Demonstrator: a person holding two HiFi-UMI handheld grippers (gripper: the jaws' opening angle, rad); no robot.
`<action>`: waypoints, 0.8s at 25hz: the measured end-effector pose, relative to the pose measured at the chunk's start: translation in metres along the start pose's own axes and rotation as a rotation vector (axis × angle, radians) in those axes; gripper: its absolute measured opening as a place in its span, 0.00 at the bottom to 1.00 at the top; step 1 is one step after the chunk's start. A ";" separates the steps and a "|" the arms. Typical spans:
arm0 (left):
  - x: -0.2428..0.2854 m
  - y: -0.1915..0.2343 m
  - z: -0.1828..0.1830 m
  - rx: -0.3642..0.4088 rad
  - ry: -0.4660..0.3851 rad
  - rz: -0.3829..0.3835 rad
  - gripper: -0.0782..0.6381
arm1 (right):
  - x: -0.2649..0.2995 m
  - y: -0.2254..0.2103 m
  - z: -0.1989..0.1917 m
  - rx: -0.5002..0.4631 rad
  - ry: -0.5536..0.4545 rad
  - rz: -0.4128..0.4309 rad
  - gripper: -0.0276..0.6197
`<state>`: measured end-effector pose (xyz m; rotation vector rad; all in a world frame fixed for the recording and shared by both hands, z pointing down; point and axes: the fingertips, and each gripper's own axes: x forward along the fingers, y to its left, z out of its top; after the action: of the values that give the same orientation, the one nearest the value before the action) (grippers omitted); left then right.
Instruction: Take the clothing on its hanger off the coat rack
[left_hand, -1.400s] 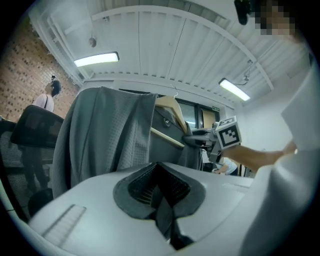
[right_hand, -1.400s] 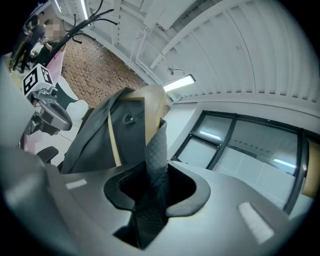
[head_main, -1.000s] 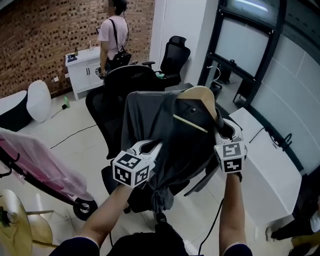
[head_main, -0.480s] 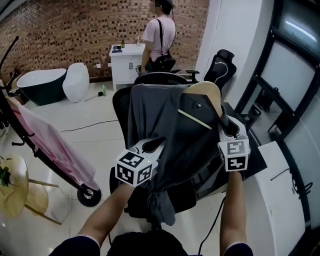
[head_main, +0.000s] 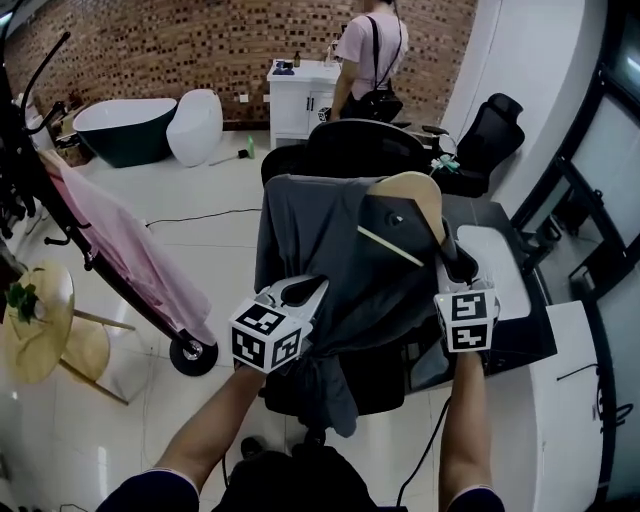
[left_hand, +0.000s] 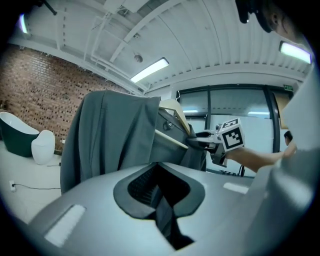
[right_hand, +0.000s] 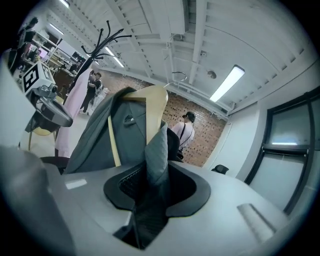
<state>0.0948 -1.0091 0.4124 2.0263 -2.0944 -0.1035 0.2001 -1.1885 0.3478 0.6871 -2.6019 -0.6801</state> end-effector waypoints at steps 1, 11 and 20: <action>-0.004 0.004 -0.008 -0.011 0.012 0.013 0.13 | 0.002 0.010 -0.004 -0.015 0.007 0.012 0.20; -0.031 0.017 -0.063 -0.090 0.075 0.074 0.13 | 0.007 0.087 -0.043 -0.051 0.063 0.160 0.20; -0.044 0.021 -0.123 -0.173 0.141 0.114 0.13 | 0.026 0.141 -0.098 -0.046 0.152 0.265 0.20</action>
<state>0.1010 -0.9514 0.5312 1.7592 -2.0331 -0.1146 0.1721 -1.1297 0.5089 0.3548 -2.4677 -0.5795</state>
